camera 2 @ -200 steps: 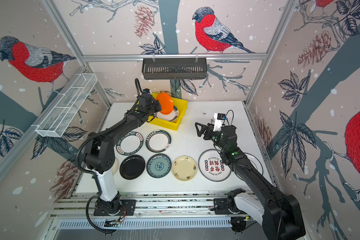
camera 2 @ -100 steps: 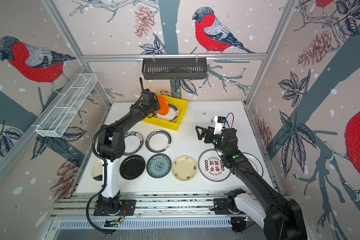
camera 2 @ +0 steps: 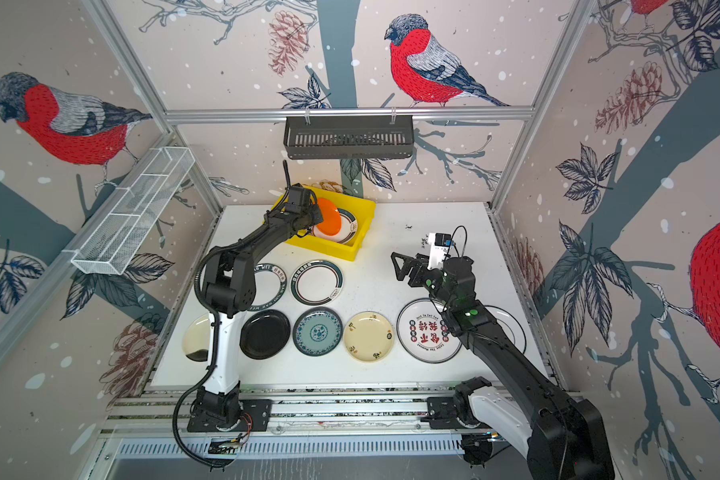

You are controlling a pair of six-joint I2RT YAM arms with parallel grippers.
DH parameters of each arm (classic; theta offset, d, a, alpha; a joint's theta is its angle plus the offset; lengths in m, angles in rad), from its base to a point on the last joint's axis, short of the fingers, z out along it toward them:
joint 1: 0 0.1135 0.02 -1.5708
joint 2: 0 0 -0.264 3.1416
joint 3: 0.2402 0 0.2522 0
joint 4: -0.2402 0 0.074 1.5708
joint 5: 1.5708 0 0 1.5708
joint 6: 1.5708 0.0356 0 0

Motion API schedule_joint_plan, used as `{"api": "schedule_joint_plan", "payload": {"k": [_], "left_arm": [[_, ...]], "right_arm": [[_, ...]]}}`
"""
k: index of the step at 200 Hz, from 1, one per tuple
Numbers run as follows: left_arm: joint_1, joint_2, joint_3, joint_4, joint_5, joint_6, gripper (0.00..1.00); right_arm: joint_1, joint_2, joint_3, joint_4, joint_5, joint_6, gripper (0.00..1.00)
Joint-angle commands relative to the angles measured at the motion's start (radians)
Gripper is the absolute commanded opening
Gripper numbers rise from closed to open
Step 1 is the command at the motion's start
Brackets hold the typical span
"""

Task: Place the plates into the plastic bin on the countertop
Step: 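Open right gripper and withdraw while left gripper carries plate over the yellow bin, then lower the orange plate onto the plate in the bin and open left gripper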

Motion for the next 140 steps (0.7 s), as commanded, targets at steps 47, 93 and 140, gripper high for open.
{"api": "schedule_joint_plan", "payload": {"k": [47,93,140], "left_arm": [[0.025,0.041,0.009,0.021,0.102,-0.043,0.06],[0.027,0.055,0.023,0.022,0.11,-0.015,0.34],[0.027,0.044,0.021,0.038,0.126,0.022,0.51]], "right_arm": [[-0.01,-0.013,0.001,-0.016,0.011,-0.021,1.0],[-0.03,-0.028,-0.005,-0.043,0.029,-0.014,0.99],[-0.048,-0.056,-0.023,-0.068,0.047,0.0,0.99]]}}
